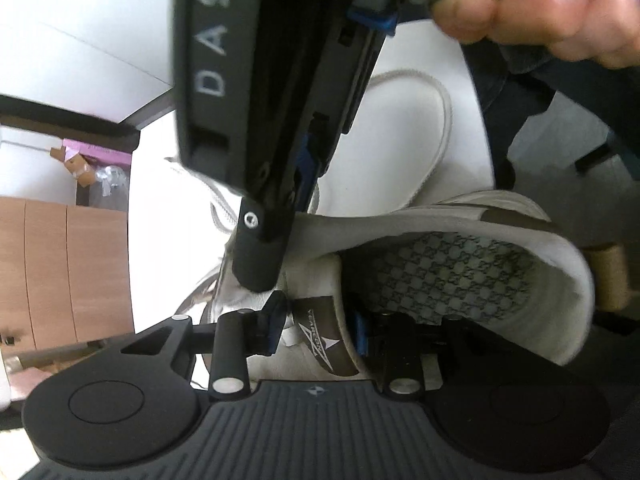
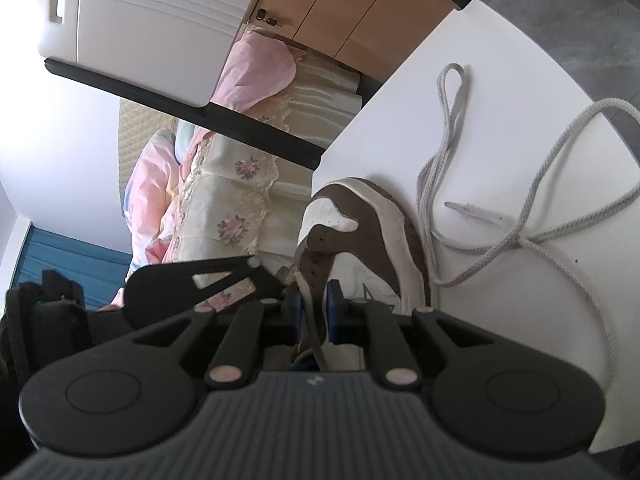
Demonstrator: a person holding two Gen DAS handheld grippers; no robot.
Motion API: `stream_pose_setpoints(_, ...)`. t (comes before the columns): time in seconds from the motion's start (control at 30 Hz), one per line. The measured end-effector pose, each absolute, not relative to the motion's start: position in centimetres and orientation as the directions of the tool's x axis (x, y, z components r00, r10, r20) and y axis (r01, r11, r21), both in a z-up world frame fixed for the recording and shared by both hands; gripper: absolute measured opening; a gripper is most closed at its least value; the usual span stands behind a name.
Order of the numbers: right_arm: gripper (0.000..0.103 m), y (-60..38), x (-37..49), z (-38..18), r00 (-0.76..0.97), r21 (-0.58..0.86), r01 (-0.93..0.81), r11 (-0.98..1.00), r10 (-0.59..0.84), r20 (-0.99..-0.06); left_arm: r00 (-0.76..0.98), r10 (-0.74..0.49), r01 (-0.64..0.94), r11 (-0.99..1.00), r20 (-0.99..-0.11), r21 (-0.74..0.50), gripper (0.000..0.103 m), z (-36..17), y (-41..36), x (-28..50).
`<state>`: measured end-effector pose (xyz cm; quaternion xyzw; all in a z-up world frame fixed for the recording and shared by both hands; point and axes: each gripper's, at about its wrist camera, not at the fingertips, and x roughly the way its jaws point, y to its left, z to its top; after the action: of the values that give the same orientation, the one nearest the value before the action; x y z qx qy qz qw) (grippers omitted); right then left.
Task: Lace up shoes with both hands
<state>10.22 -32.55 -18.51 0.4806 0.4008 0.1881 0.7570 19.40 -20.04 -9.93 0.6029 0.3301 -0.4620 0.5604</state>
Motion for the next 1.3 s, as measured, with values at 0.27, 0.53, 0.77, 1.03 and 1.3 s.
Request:
stream_pose_setpoints(0.27,0.018,-32.3,9.8,-17.9,0.611,0.867,0.079,0.492,0.663,-0.433,0.345,-0.165,0.936,-0.014,-0.924,0.352,0.038,-4.8,-20.6,16.2)
stream_pose_setpoints(0.53,0.017,-32.6,9.4,-17.6,0.616,0.865,0.061,0.498,0.663,-0.426,0.338,-0.194,0.931,0.210,-0.921,0.297,0.038,-8.1,-16.9,15.4)
stream_pose_setpoints(0.77,0.017,-32.9,9.6,-17.6,0.608,0.870,0.057,0.490,0.674,-0.419,0.318,-0.096,0.936,0.189,-0.943,0.297,0.038,-12.0,-18.3,17.9)
stream_pose_setpoints(1.03,0.017,-33.3,9.5,-17.5,0.591,0.873,0.034,0.486,0.695,-0.409,0.274,-0.081,0.939,0.240,-0.958,0.248,0.036,-12.6,-17.4,18.3)
stream_pose_setpoints(1.3,0.019,-33.0,9.7,-17.4,0.580,0.868,0.017,0.497,0.702,-0.413,0.274,-0.082,0.939,0.235,-0.958,0.249,0.036,-12.6,-17.1,18.1)
